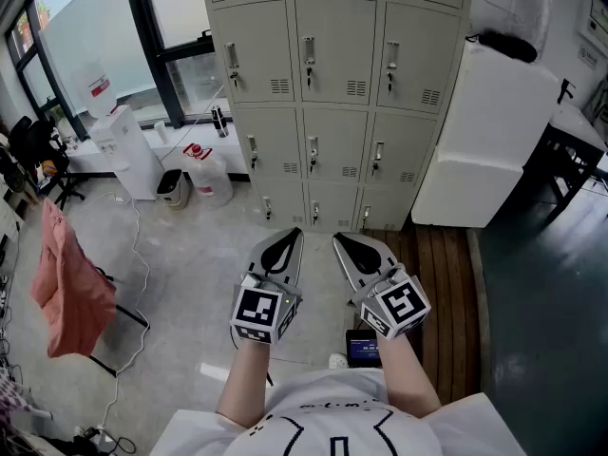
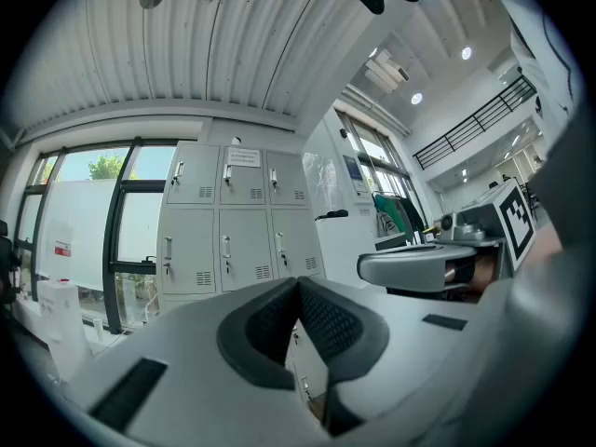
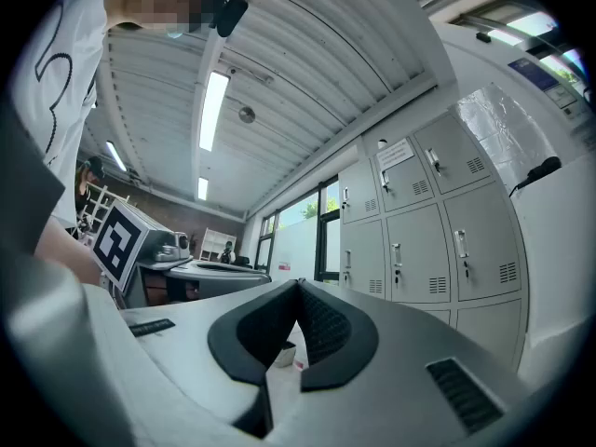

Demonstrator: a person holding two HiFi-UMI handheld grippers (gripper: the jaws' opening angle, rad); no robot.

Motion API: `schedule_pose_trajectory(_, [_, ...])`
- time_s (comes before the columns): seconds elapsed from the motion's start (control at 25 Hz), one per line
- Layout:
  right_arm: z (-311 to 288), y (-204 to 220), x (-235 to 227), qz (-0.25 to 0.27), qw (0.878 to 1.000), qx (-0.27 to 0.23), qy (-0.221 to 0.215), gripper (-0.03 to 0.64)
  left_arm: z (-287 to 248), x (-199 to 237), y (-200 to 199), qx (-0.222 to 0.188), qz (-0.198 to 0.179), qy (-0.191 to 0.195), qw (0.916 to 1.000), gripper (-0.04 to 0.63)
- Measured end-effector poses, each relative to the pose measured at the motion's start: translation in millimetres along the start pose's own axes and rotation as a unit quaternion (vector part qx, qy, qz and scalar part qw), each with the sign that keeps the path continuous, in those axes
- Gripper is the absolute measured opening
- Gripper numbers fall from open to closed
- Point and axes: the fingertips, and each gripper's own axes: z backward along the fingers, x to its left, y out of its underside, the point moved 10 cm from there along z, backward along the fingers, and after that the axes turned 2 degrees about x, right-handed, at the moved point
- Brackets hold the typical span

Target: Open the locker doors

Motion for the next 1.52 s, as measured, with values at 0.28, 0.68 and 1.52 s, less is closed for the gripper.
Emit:
schedule_pose_trajectory(0.28, [-11.9, 7.1, -35.0, -0.004, 1.000, 0.001, -0.016, 0.011, -35.3, -1.0, 4.1, 0.006, 0.002, -0.016, 0.9998, 0.017])
schedule_pose_trajectory(0.68, [-23.5, 18.4, -89.5, -0.040, 0.998, -0.029, -0.031, 0.011, -77.7, -9.0, 5.5, 0.020, -0.001, -0.040, 0.9990, 0.017])
schedule_pose_trajectory(1.52, [-111.2, 63.5, -153.3, -0.048, 0.998, 0.029, -0.001, 0.011, -176.9, 72.4, 34.4, 0.030, 0.035, -0.027, 0.9986, 0.017])
